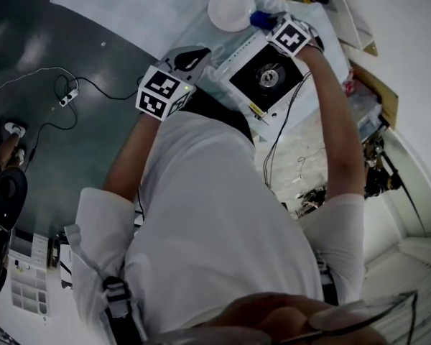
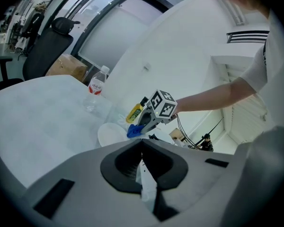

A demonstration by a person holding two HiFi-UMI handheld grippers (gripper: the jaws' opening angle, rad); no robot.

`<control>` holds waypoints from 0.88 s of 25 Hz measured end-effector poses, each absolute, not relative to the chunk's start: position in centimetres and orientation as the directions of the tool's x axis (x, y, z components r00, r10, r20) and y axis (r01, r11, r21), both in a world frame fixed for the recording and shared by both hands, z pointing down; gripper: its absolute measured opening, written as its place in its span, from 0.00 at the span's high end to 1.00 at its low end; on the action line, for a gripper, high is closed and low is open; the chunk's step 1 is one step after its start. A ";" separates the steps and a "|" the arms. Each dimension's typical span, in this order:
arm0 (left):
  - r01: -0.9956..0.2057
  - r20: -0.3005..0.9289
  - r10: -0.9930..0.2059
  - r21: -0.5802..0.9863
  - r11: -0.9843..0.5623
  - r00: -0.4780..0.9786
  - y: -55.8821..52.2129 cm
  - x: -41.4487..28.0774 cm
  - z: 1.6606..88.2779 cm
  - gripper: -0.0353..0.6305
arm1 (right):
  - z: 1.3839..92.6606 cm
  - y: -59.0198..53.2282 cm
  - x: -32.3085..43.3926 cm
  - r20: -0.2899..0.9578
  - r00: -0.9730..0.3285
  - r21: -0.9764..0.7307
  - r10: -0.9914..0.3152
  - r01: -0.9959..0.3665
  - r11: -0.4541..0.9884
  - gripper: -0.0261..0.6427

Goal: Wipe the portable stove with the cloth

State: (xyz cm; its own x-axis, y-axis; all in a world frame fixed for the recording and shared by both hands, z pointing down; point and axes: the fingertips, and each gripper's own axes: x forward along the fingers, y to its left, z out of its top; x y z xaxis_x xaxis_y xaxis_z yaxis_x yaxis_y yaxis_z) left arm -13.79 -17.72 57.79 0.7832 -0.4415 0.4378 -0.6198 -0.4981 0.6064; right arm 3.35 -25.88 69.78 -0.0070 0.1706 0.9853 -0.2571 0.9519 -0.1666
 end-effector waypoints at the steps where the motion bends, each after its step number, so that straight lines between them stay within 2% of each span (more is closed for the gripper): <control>1: -0.626 0.439 -0.450 0.605 -0.492 0.778 -17.5 -13.9 57.8 0.90 | 69.7 -25.6 3.2 0.985 -0.006 -0.167 0.171 -0.244 0.955 0.81; 12: -0.669 0.442 -0.515 0.595 -0.444 0.735 -14.2 -14.4 57.3 0.90 | 69.3 -20.9 0.5 0.975 -0.041 -0.220 0.217 -0.137 0.966 0.81; 22: -0.680 0.438 -0.535 0.592 -0.433 0.722 -11.2 -14.2 57.1 0.90 | 68.8 -17.1 -1.4 0.967 -0.078 -0.249 0.241 -0.123 0.961 0.81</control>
State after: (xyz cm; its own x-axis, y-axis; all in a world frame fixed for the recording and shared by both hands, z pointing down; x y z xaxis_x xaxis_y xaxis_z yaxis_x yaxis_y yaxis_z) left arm -14.22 -11.21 57.11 0.7222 -0.5353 0.4381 -0.6799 -0.4327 0.5920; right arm -1.38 -17.09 68.79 -0.0781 0.2410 0.9674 -0.1231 0.9606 -0.2492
